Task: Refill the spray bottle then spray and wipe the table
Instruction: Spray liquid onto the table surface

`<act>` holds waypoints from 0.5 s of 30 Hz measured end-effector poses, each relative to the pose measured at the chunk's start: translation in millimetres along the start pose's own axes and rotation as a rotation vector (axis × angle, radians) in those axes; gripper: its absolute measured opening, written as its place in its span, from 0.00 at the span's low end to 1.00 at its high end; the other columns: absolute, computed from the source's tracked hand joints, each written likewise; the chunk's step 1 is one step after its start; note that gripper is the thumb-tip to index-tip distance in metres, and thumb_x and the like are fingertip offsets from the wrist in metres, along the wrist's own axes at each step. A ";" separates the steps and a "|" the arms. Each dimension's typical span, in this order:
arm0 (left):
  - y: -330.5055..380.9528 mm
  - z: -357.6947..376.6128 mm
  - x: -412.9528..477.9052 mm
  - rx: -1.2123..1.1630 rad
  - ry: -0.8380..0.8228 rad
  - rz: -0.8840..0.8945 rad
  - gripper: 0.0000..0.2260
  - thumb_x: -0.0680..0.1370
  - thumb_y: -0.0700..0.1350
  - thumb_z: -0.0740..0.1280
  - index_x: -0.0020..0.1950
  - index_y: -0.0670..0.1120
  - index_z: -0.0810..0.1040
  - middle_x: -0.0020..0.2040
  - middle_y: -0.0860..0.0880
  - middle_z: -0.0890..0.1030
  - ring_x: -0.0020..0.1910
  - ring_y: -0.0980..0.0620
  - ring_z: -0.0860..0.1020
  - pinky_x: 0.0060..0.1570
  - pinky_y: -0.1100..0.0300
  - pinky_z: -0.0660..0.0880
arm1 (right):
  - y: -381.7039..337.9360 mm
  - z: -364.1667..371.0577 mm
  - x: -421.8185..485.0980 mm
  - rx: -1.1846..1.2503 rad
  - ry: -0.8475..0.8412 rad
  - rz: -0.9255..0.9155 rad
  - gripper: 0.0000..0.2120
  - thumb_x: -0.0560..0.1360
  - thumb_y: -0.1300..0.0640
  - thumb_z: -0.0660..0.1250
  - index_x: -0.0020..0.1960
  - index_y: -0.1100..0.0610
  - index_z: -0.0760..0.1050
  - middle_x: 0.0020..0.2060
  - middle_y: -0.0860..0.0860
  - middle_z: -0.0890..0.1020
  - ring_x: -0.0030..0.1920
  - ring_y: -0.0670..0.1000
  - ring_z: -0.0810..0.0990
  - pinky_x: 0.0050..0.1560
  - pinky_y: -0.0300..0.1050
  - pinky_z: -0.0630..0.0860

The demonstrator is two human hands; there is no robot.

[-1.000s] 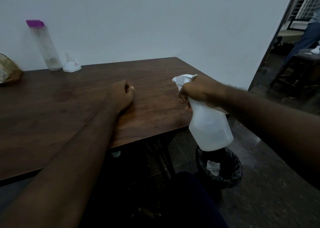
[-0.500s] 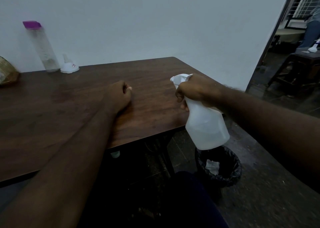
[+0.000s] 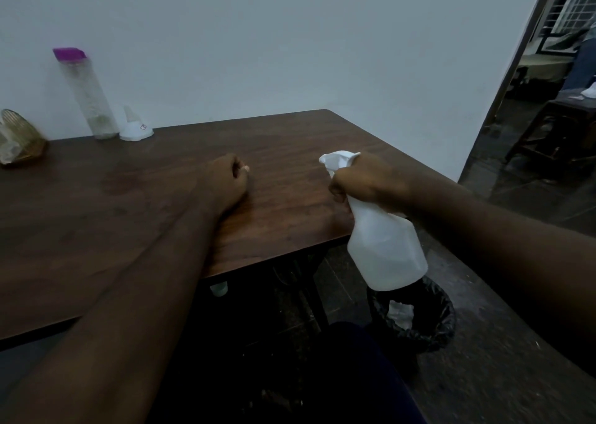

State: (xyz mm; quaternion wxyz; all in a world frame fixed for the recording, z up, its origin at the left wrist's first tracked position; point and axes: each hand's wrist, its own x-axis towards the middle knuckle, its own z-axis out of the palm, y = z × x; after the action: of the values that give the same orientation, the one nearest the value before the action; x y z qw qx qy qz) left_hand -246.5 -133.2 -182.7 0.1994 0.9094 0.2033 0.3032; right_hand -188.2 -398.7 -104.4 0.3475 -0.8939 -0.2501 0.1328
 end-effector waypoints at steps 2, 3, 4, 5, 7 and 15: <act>1.0 -1.0 -0.8 -0.001 -0.011 -0.009 0.09 0.80 0.51 0.63 0.47 0.46 0.75 0.42 0.47 0.79 0.43 0.46 0.77 0.45 0.51 0.76 | 2.3 -2.3 0.4 0.000 -0.052 0.024 0.09 0.60 0.64 0.66 0.39 0.63 0.79 0.35 0.58 0.83 0.32 0.54 0.80 0.28 0.39 0.73; 1.4 -1.4 -1.1 -0.001 -0.013 -0.012 0.09 0.80 0.51 0.63 0.47 0.46 0.75 0.42 0.46 0.79 0.43 0.46 0.77 0.45 0.51 0.76 | 3.0 -2.9 1.0 0.004 -0.068 0.031 0.08 0.59 0.64 0.66 0.38 0.64 0.80 0.34 0.57 0.83 0.30 0.53 0.81 0.26 0.38 0.74; 2.0 -1.5 -1.3 -0.006 -0.014 -0.016 0.09 0.80 0.50 0.63 0.47 0.46 0.76 0.42 0.46 0.79 0.43 0.46 0.77 0.45 0.51 0.76 | 3.3 -3.6 1.6 0.012 -0.064 0.039 0.08 0.59 0.64 0.66 0.37 0.64 0.80 0.33 0.57 0.83 0.30 0.52 0.81 0.26 0.37 0.73; 2.1 -2.0 -1.4 -0.012 -0.014 -0.019 0.09 0.80 0.50 0.63 0.47 0.45 0.76 0.42 0.46 0.79 0.43 0.46 0.77 0.46 0.51 0.76 | 2.7 -4.3 2.2 0.023 -0.042 0.042 0.08 0.59 0.64 0.66 0.37 0.64 0.80 0.33 0.56 0.82 0.30 0.52 0.80 0.25 0.37 0.72; 2.5 -2.5 -1.7 -0.012 -0.019 -0.017 0.09 0.80 0.50 0.63 0.48 0.45 0.76 0.42 0.46 0.79 0.43 0.46 0.77 0.46 0.51 0.75 | 0.9 -6.3 4.4 0.041 0.028 -0.001 0.11 0.58 0.64 0.65 0.40 0.62 0.81 0.30 0.53 0.78 0.28 0.51 0.75 0.21 0.33 0.67; 3.0 -2.2 -0.8 -0.003 -0.024 -0.025 0.09 0.80 0.50 0.63 0.50 0.45 0.77 0.43 0.46 0.79 0.44 0.46 0.76 0.47 0.52 0.75 | -3.4 -18.6 12.9 0.131 -0.183 0.005 0.34 0.59 0.65 0.63 0.65 0.55 0.73 0.43 0.65 0.84 0.34 0.60 0.82 0.35 0.48 0.77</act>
State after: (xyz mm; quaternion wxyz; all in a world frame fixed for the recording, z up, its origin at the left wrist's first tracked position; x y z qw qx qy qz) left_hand -247.7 -135.6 -180.0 0.2072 0.9100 0.2117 0.2901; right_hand -170.8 -399.9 -89.4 0.3806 -0.8539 -0.2695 0.2308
